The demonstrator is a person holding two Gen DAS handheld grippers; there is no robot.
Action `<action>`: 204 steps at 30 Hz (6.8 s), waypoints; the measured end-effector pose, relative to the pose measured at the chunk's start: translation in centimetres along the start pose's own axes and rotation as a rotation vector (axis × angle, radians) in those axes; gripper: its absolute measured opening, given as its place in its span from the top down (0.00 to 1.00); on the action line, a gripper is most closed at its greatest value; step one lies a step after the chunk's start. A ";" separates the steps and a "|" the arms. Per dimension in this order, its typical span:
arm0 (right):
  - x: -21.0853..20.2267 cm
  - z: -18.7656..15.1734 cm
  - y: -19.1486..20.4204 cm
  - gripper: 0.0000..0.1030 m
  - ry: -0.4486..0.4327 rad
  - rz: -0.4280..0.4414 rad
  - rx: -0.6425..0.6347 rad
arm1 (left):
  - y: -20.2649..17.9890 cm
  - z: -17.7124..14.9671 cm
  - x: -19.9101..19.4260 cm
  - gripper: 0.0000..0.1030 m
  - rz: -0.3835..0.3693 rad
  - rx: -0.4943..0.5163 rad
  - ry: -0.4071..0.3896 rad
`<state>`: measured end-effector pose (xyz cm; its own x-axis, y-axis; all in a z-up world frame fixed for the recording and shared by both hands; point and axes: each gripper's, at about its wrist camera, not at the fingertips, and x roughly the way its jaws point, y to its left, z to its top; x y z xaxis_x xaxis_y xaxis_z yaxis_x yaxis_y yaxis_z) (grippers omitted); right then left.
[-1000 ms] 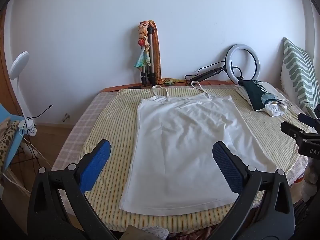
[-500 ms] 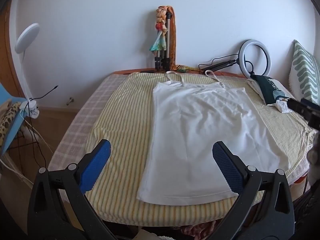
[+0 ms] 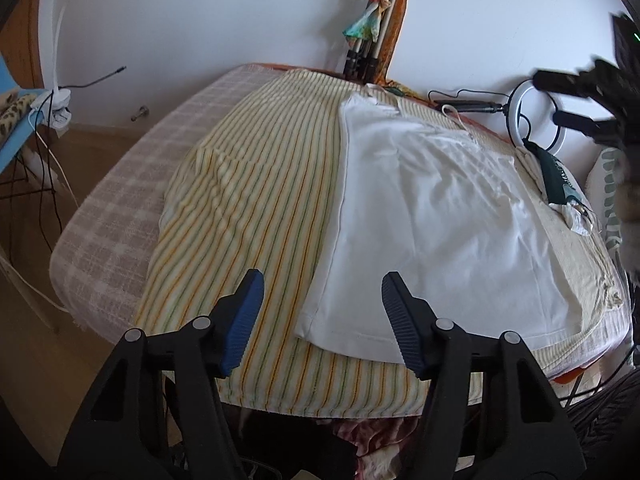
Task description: Fold small clothes
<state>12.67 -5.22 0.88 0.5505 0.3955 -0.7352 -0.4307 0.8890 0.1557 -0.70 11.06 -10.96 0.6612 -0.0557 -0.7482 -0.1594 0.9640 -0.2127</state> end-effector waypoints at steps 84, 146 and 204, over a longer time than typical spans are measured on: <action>13.0 6.4 -12.8 0.75 0.155 -0.052 0.211 | -10.0 -2.0 -1.3 0.96 -0.371 0.241 0.052; 13.3 -1.9 -29.7 0.79 0.152 -0.021 0.416 | -28.5 -5.6 4.2 0.95 -0.443 0.385 0.158; 6.5 2.2 -16.6 0.83 0.081 0.109 0.271 | -12.4 -1.2 -2.2 0.76 -0.381 0.247 0.110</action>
<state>24.96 -16.95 -5.05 0.4477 0.4821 -0.7531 -0.2717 0.8757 0.3991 -1.07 -1.07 -7.47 0.5550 -0.4319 -0.7110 0.2678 0.9019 -0.3388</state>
